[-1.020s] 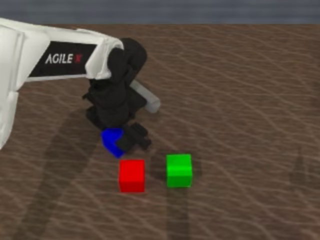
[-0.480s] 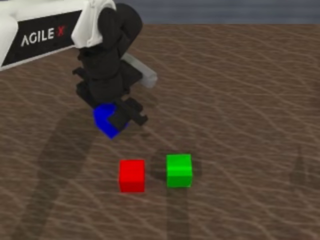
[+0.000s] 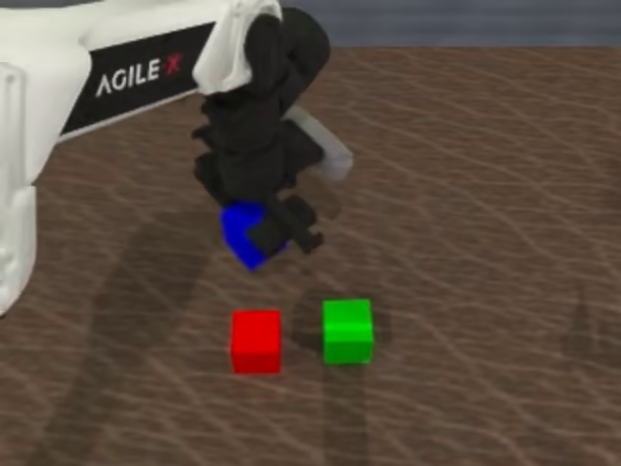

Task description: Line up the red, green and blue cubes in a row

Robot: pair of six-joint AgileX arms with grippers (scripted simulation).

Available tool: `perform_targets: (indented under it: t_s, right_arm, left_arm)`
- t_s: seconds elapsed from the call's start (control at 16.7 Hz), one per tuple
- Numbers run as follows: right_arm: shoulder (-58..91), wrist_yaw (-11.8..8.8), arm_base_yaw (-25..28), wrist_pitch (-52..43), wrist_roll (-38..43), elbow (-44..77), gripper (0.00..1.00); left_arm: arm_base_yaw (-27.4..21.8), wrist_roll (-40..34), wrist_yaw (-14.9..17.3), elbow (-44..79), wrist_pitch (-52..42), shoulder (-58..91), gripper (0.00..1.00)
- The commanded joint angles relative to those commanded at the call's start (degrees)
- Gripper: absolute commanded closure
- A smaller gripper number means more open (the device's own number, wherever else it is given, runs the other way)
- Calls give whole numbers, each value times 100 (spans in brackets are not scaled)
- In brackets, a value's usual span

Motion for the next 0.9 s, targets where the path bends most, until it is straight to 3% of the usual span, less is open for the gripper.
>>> perform_targets:
  t_s: [0.54,0.9]
  right_arm:
    - [0,0,0,0,0,0,0]
    - [0,0,0,0,0,0,0]
  left_arm:
    - [-1998,1330,40,2694,-1292,1317,100]
    - [-2148,1442,39,2865,-1378,1389,100]
